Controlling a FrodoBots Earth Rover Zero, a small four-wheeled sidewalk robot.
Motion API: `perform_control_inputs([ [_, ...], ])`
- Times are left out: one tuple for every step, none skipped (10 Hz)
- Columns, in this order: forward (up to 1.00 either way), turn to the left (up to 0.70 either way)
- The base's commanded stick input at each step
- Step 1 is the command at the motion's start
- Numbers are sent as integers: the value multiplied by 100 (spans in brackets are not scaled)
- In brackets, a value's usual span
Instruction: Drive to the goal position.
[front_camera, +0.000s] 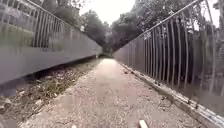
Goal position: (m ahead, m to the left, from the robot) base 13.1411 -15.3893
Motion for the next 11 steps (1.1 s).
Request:
perform_control_inputs([
  [100, 0],
  [100, 0],
  [100, 0],
  [100, 0],
  [100, 0],
  [100, 0],
  [100, 0],
  [100, 0],
  [100, 0],
  [100, 0],
  [100, 0],
])
